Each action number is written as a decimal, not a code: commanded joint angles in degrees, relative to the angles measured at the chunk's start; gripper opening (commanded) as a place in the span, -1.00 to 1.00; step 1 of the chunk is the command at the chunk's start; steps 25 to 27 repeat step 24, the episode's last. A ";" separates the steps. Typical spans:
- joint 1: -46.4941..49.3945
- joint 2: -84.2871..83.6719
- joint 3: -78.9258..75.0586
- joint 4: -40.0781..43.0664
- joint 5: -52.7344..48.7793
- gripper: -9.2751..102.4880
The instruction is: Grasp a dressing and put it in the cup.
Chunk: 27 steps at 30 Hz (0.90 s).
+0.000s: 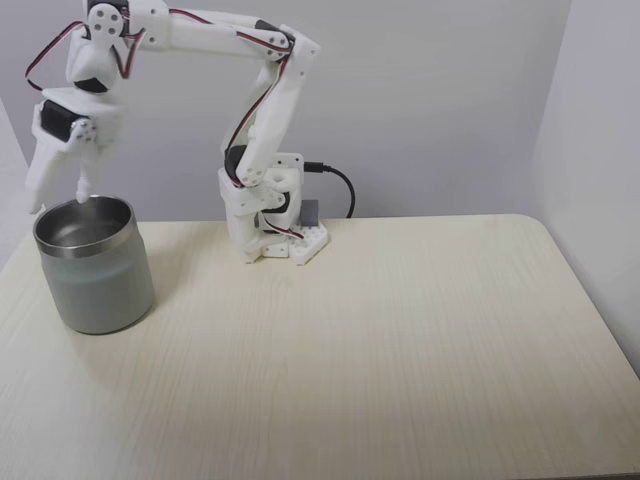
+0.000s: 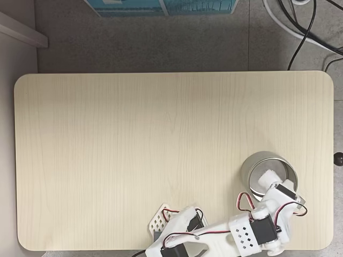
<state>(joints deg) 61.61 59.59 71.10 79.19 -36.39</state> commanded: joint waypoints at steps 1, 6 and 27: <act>-0.26 -2.64 -0.26 -0.62 -0.44 -0.34; -0.88 -2.90 -0.35 -0.62 0.35 -0.33; -0.26 -1.58 -1.41 -4.75 0.88 -0.33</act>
